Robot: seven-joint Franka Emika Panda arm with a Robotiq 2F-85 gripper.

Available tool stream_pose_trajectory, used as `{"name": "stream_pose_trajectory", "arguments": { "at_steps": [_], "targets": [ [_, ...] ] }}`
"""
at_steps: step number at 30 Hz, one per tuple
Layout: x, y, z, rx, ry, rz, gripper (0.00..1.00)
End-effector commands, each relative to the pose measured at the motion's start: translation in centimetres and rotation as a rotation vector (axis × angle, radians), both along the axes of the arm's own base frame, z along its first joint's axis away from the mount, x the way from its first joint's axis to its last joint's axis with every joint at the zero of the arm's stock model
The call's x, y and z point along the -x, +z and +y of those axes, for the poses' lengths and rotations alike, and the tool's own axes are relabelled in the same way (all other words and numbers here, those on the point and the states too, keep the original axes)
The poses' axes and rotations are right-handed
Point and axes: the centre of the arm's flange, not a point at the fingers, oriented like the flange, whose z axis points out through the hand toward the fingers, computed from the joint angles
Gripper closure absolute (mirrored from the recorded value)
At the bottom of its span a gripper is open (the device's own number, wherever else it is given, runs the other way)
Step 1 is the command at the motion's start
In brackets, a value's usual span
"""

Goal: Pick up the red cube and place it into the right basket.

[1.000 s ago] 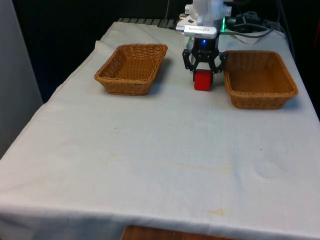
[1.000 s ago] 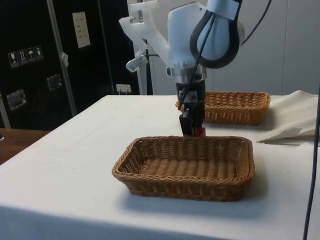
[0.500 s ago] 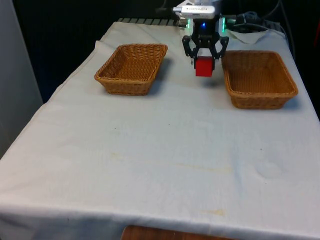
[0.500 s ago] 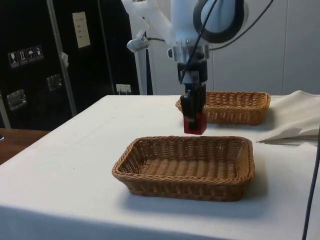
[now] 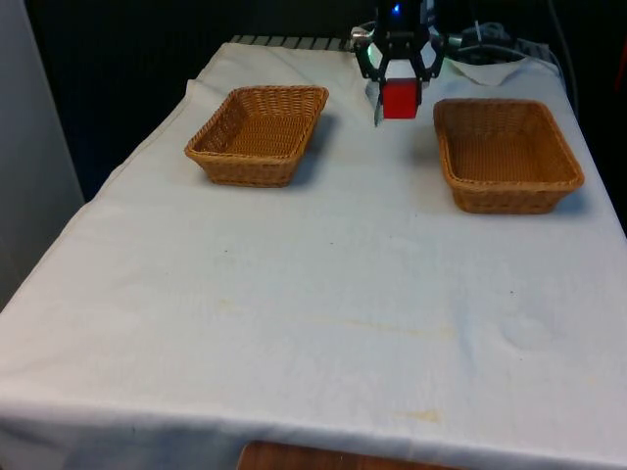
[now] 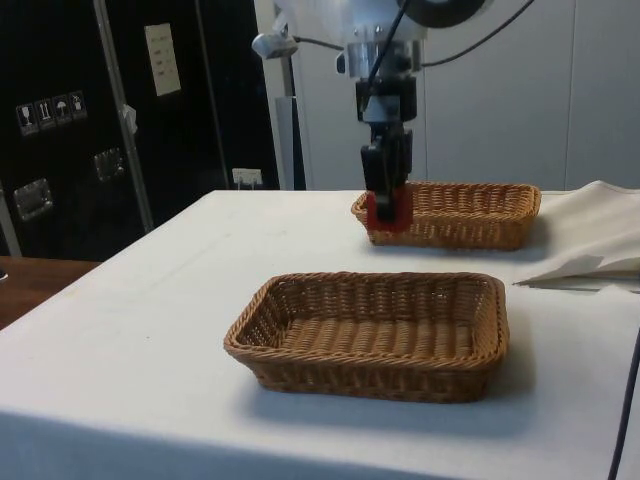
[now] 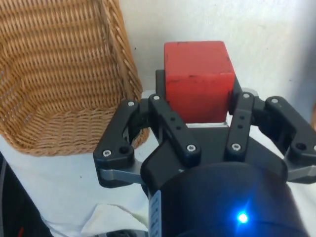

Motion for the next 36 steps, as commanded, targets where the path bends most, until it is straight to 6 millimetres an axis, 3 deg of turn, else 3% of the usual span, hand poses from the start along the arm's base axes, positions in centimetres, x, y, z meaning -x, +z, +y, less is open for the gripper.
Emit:
{"name": "stream_pose_trajectory", "arguments": {
  "at_steps": [1, 2, 8, 18, 19, 36],
  "targets": [
    [0.1, 0.3, -0.4, 0.012, -0.003, 0.001, 0.97],
    [0.0, 0.3, -0.1, -0.001, 0.001, -0.001, 0.97],
    [0.2, 1.5, -2.5, 0.018, -0.001, -0.002, 0.97],
    [0.2, 1.4, -6.2, 0.023, 0.004, -0.007, 0.97],
    [0.2, 1.4, -5.8, 0.016, 0.003, -0.009, 0.97],
    [0.2, 0.6, -12.4, 0.036, 0.008, -0.003, 0.97]
  ]
}}
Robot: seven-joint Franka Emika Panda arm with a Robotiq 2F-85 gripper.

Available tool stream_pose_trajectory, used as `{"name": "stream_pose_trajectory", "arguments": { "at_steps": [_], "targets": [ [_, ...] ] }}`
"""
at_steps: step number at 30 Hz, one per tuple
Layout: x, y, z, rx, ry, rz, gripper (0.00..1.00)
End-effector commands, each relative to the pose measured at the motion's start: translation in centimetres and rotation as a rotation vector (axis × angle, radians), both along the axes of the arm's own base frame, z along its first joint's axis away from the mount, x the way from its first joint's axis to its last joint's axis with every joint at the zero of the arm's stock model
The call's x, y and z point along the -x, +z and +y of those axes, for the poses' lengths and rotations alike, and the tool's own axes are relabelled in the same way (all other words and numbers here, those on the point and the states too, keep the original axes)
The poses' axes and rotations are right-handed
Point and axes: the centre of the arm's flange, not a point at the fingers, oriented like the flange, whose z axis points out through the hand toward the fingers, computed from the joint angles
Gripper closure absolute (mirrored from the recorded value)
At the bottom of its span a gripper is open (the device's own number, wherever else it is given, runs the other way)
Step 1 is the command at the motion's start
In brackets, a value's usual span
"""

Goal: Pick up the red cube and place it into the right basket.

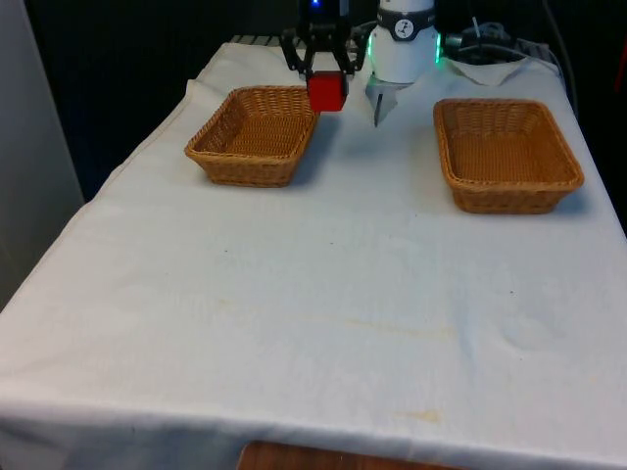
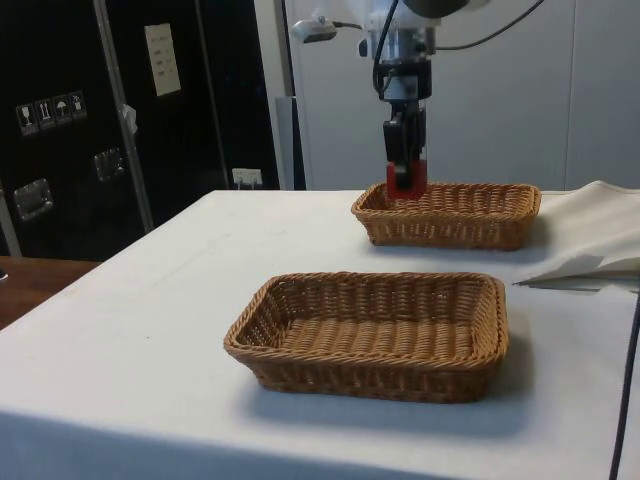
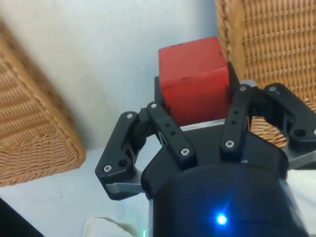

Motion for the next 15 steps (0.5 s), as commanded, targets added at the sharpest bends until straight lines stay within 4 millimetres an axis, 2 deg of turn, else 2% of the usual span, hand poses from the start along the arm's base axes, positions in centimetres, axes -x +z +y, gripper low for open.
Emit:
{"name": "stream_pose_trajectory", "arguments": {
  "at_steps": [1, 5, 10, 11, 15],
  "targets": [
    [0.0, -0.1, -0.3, 0.002, 0.001, 0.002, 0.97],
    [0.2, -0.7, -2.1, 0.019, 0.002, 0.005, 0.97],
    [0.5, -1.5, -3.6, 0.032, 0.0, 0.007, 0.97],
    [0.6, -1.4, -3.4, 0.023, -0.003, 0.009, 0.97],
    [0.8, -2.2, -5.1, 0.048, -0.002, 0.01, 0.97]
  ]
}}
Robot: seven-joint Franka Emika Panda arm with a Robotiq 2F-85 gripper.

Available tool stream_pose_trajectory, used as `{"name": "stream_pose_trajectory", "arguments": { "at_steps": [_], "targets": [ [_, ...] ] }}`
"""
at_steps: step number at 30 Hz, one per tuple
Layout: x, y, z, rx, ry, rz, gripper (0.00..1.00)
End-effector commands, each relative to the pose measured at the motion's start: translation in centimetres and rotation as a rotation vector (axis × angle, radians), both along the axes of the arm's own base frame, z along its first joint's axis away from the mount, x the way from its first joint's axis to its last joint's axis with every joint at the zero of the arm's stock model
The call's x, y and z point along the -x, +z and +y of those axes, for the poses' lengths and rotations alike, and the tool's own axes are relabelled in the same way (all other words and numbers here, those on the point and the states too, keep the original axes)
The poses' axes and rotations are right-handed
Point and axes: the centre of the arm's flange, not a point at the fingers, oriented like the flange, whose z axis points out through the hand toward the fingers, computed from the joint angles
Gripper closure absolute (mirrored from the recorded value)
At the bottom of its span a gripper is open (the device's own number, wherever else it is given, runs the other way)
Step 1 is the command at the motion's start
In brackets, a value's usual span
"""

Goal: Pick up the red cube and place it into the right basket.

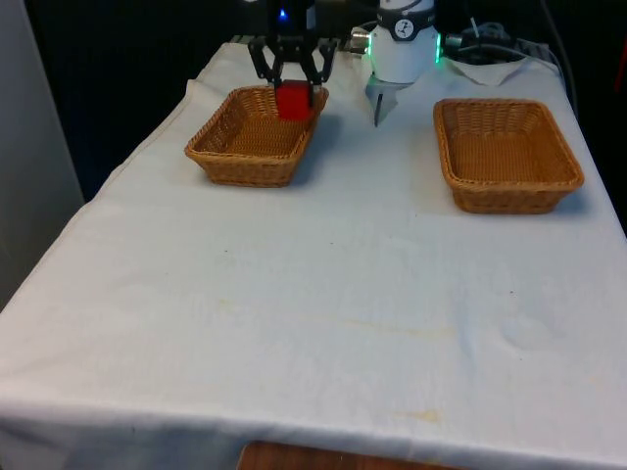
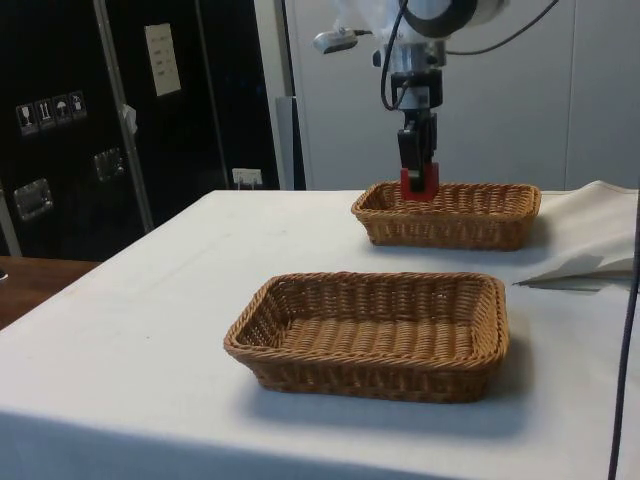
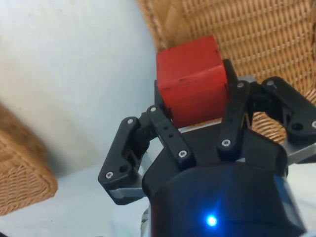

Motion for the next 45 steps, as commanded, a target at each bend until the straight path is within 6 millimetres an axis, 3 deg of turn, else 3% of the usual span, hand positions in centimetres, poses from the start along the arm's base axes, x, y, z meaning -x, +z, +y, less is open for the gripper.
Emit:
{"name": "stream_pose_trajectory", "arguments": {
  "at_steps": [1, 3, 12, 35, 37, 38, 39, 40, 45],
  "targets": [
    [0.1, -0.2, -0.7, 0.014, 0.003, -0.002, 0.97],
    [0.1, -0.3, -0.6, 0.008, 0.0, 0.003, 0.97],
    [0.3, -1.3, -3.7, 0.058, -0.001, 0.007, 0.97],
    [1.2, -4.7, -6.0, 0.028, 0.0, 0.013, 0.96],
    [1.2, -5.0, -6.1, 0.037, -0.002, 0.025, 0.82],
    [1.2, -4.8, -6.1, 0.027, 0.001, 0.013, 0.82],
    [1.2, -4.8, -6.1, 0.026, 0.0, 0.013, 0.72],
    [1.2, -4.9, -6.1, 0.026, 0.0, 0.013, 0.53],
    [1.2, -5.0, -6.2, 0.033, -0.001, 0.023, 0.05]
  ]
}}
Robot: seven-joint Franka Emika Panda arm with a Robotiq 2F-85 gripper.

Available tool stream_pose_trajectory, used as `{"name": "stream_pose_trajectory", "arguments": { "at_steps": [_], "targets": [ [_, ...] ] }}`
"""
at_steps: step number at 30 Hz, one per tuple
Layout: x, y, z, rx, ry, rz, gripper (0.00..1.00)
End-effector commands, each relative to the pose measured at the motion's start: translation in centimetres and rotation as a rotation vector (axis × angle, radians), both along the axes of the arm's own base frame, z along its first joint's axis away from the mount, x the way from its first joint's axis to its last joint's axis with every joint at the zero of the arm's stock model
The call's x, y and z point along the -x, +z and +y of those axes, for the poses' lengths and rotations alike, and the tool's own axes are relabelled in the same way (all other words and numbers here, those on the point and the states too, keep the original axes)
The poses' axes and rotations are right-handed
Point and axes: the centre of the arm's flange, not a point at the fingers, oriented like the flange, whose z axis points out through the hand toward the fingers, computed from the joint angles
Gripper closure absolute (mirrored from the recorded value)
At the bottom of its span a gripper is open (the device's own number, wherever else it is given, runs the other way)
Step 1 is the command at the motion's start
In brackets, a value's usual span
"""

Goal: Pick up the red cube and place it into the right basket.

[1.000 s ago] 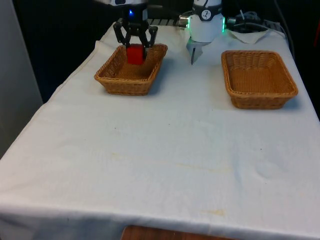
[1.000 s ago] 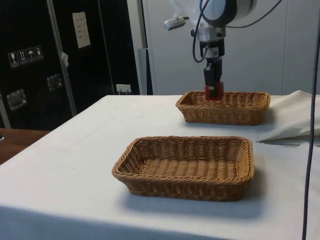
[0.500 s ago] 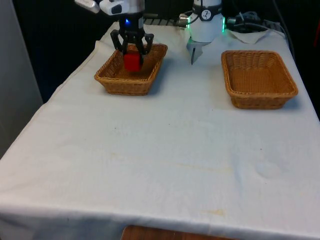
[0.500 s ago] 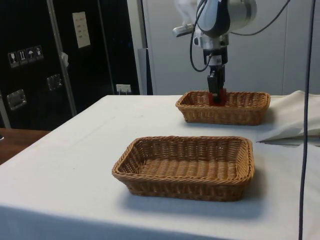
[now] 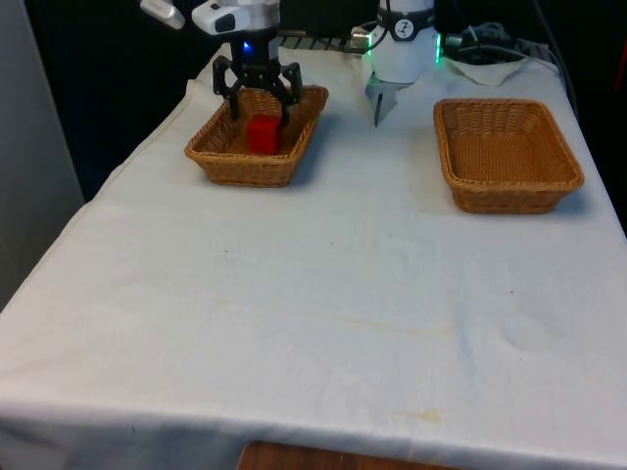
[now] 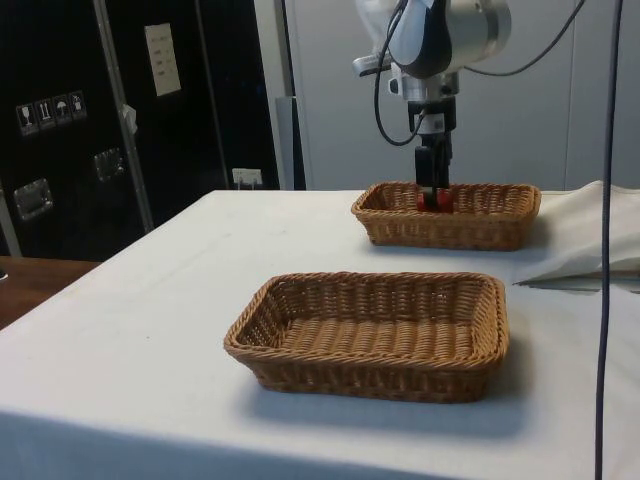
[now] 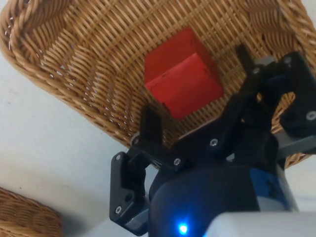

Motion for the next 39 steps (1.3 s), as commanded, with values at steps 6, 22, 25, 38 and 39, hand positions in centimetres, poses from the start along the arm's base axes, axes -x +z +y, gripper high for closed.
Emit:
{"name": "stream_pose_trajectory", "arguments": {
  "at_steps": [6, 22, 25, 38, 39],
  "targets": [
    [0.0, 0.1, 0.0, -0.007, 0.001, -0.01, 0.0],
    [-2.1, 3.7, -0.5, -0.028, 0.063, -0.033, 0.0],
    [-2.5, 4.7, -0.6, -0.034, 0.082, -0.039, 0.0],
    [-4.0, 7.5, 0.6, -0.039, 0.123, -0.065, 0.0],
    [-4.2, 7.8, 0.8, -0.038, 0.125, -0.068, 0.0]
  ]
}}
